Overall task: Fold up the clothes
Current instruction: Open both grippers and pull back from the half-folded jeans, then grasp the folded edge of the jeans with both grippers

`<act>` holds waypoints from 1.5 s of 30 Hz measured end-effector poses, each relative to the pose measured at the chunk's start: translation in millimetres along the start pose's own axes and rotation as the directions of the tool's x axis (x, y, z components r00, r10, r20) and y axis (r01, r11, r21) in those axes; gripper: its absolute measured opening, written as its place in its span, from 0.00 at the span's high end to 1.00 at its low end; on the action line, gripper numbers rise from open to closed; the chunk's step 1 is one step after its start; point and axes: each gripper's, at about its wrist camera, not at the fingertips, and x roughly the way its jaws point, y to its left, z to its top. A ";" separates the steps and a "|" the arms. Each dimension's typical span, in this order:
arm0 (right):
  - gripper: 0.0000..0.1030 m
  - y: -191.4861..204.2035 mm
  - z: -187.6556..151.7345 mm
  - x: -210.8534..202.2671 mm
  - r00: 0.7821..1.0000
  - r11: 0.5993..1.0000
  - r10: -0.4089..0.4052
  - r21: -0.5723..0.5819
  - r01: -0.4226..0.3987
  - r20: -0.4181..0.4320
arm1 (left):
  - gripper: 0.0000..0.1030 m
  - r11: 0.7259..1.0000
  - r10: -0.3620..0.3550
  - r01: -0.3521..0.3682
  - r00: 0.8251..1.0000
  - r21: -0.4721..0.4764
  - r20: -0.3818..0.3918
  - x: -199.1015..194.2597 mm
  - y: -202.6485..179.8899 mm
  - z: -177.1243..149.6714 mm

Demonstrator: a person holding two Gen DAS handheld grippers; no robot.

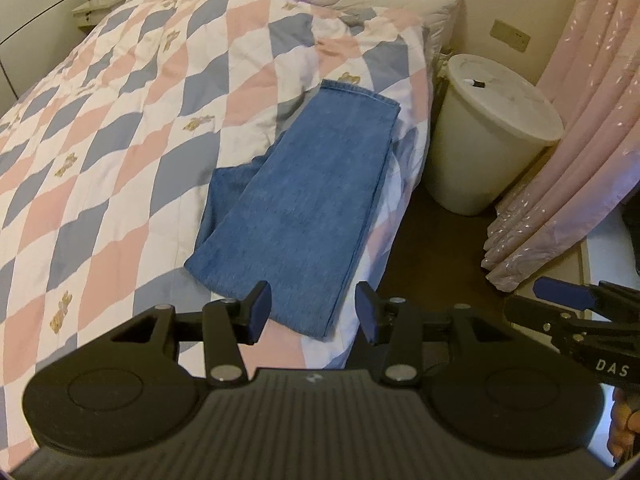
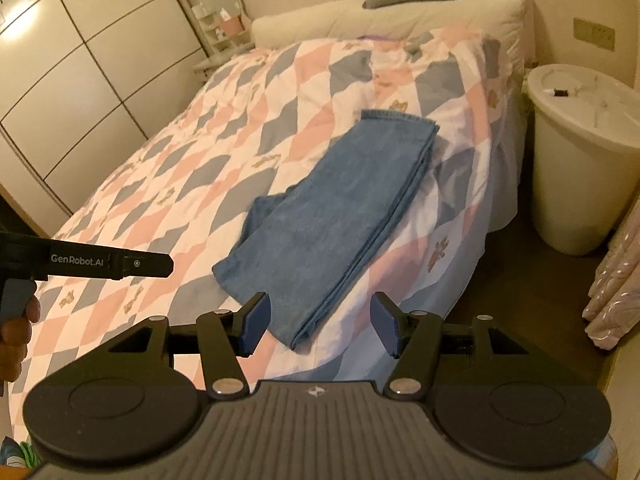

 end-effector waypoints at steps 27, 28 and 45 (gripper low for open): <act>0.39 49.7 4.4 91.5 0.987 0.983 -0.088 0.150 0.108 -0.135 | 0.55 0.988 -0.075 0.091 0.989 0.126 -0.124 81.7 103.5 35.0; 0.39 51.9 5.3 96.4 0.985 0.982 -0.093 0.150 0.114 -0.143 | 0.55 0.985 -0.079 0.096 0.990 0.144 -0.120 85.6 107.6 36.1; 0.33 76.9 25.4 185.0 0.933 0.978 -0.189 0.024 0.206 -0.305 | 0.45 0.759 -0.050 0.072 0.997 0.647 -0.053 153.9 143.1 17.4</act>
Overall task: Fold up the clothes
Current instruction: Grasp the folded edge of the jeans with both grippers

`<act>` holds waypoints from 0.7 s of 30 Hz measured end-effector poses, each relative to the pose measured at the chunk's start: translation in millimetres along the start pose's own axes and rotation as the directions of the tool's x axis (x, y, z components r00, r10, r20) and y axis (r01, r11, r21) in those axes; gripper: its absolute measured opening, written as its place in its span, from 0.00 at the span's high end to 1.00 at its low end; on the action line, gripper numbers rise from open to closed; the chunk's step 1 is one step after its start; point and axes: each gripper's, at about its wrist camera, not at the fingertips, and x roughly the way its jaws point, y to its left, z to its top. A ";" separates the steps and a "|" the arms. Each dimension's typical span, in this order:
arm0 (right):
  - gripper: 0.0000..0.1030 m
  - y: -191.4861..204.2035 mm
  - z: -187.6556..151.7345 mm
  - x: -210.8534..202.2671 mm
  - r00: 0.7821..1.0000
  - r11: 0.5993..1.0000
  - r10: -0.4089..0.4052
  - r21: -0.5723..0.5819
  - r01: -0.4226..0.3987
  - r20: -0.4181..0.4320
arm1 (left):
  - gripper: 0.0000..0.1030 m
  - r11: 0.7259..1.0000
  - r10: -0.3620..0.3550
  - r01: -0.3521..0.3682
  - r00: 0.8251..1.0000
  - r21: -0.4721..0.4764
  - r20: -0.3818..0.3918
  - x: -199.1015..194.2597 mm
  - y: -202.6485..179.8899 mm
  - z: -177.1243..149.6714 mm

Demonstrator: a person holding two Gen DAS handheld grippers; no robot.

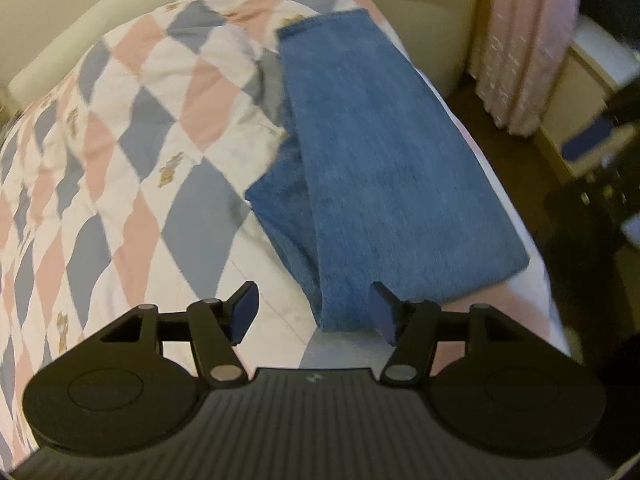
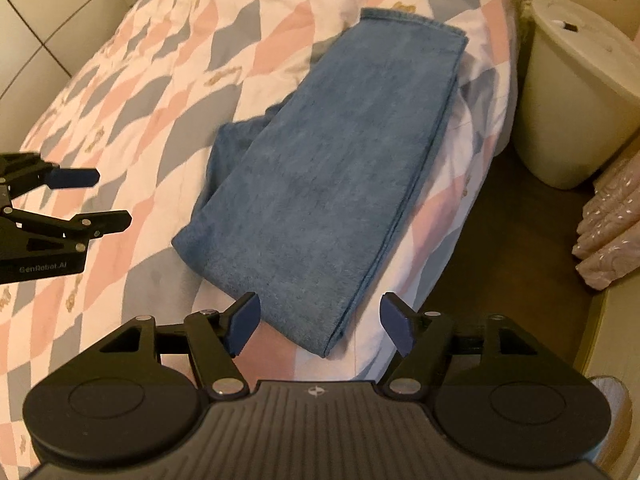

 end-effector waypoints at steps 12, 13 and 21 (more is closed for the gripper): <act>0.29 43.7 -58.0 58.2 0.989 0.809 -0.127 -0.568 0.149 0.078 | 0.43 0.594 0.065 -0.185 0.981 0.783 0.183 73.3 -79.9 -87.0; 0.29 47.9 -66.1 63.4 0.987 0.774 -0.137 -0.612 0.161 0.087 | 0.43 0.557 0.064 -0.196 0.979 0.807 0.194 79.9 -81.3 -92.4; 0.29 70.7 -114.2 110.3 0.951 0.483 -0.223 -0.823 0.299 0.215 | 0.43 0.342 0.063 -0.320 0.946 0.884 0.318 126.4 -82.3 -123.4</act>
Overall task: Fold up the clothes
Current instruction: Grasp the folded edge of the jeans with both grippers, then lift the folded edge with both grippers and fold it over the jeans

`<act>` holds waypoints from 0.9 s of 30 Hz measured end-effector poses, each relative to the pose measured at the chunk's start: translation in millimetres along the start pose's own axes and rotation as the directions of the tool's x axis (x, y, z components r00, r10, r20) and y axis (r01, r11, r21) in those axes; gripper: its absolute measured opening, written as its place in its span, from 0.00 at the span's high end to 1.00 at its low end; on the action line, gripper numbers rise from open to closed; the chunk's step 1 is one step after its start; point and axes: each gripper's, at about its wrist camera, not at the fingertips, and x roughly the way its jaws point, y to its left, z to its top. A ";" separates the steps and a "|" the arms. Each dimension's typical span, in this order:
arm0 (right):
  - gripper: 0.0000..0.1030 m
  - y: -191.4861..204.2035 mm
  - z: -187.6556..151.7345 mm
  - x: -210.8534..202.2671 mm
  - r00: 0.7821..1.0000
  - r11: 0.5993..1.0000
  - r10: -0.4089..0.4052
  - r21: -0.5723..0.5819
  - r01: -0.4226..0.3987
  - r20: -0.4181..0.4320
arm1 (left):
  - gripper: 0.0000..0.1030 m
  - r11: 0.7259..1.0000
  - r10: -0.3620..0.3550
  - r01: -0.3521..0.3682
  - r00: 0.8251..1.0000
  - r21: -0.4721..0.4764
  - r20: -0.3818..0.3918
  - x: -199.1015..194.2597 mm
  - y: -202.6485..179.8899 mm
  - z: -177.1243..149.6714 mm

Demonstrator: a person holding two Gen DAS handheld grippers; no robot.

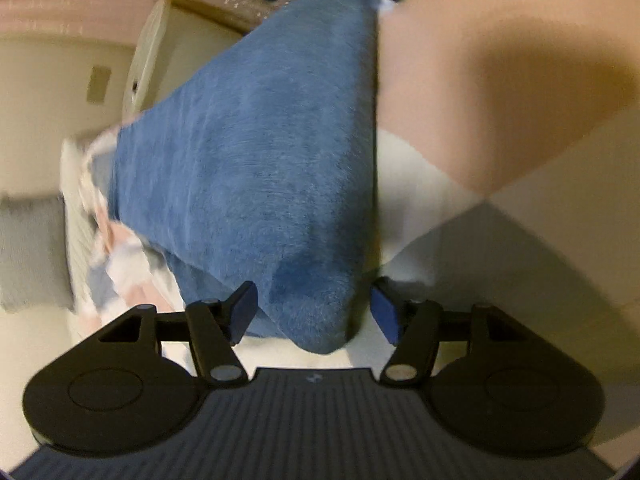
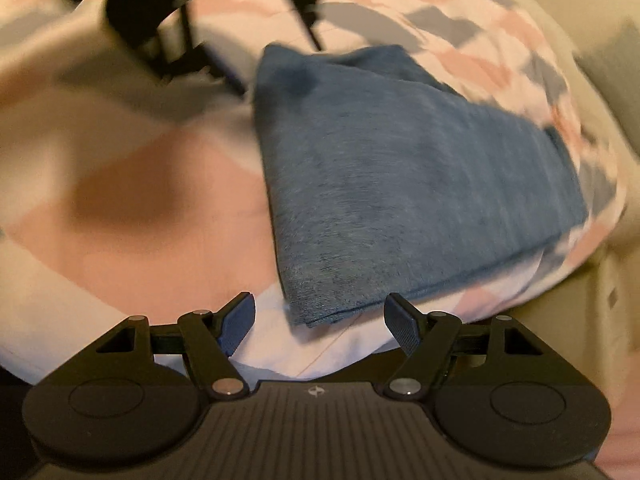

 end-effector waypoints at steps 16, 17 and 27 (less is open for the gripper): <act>0.56 32.8 -15.5 48.1 0.964 0.906 -0.242 -0.329 0.266 0.113 | 0.75 0.989 0.097 -0.100 0.995 0.105 0.027 26.4 -22.7 -1.2; 0.58 30.5 -16.3 48.6 0.965 0.904 -0.236 -0.338 0.261 0.113 | 0.76 0.994 0.071 -0.072 0.997 0.087 0.016 26.8 -17.5 0.8; 0.82 -55.0 -3.6 13.7 0.990 0.991 0.106 -0.088 -0.097 0.097 | 0.82 0.925 -0.247 0.248 0.968 -0.288 0.038 0.8 93.8 -6.7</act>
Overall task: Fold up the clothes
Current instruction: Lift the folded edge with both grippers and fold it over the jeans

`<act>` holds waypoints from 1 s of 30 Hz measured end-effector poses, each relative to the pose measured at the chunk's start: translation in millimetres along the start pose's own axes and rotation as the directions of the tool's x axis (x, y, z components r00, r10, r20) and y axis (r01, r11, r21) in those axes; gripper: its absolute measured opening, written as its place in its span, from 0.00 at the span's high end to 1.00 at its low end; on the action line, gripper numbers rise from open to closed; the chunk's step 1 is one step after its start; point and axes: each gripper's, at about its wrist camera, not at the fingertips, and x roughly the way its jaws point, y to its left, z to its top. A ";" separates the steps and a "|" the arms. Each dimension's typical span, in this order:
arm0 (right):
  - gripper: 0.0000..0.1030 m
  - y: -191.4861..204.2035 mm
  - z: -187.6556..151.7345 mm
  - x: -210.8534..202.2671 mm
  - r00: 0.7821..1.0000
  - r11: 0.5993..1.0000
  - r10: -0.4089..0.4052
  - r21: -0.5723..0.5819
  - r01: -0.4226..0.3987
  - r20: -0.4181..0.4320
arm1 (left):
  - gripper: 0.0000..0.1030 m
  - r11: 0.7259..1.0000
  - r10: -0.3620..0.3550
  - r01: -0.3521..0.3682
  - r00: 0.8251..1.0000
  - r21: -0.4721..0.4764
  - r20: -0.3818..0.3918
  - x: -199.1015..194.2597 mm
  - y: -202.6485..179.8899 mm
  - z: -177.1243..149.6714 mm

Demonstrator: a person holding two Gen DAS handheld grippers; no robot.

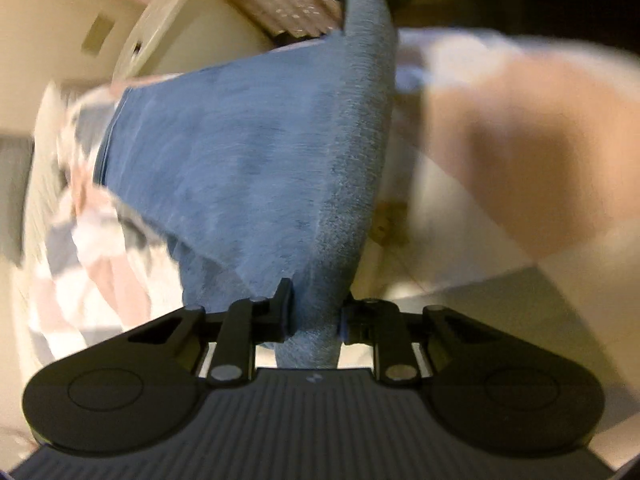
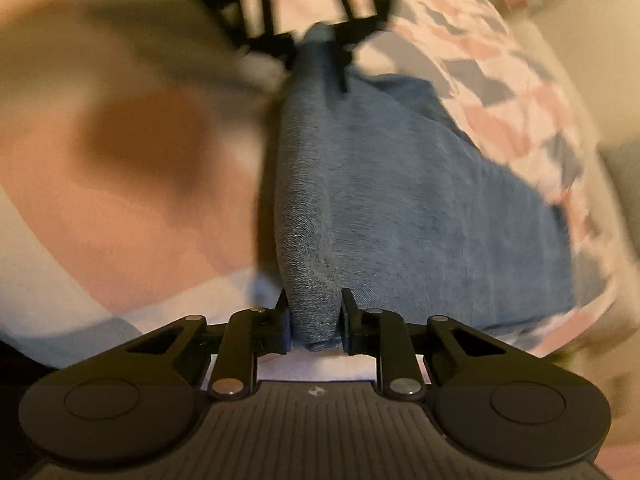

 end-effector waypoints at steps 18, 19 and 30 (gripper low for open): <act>0.85 -251.1 -34.0 -54.2 0.920 0.857 0.301 0.351 -0.377 0.251 | 0.83 0.915 -0.067 0.052 0.998 -0.401 -0.023 9.1 228.4 70.2; 0.85 -268.3 -37.2 -50.2 0.917 0.848 0.308 0.363 -0.385 0.254 | 0.84 0.907 -0.077 0.060 0.997 -0.418 -0.025 21.3 244.2 72.6; 0.85 -416.3 -62.7 43.9 0.898 0.754 0.364 0.488 -0.440 0.246 | 0.84 0.827 -0.191 0.126 0.980 -0.548 -0.062 145.1 368.2 86.1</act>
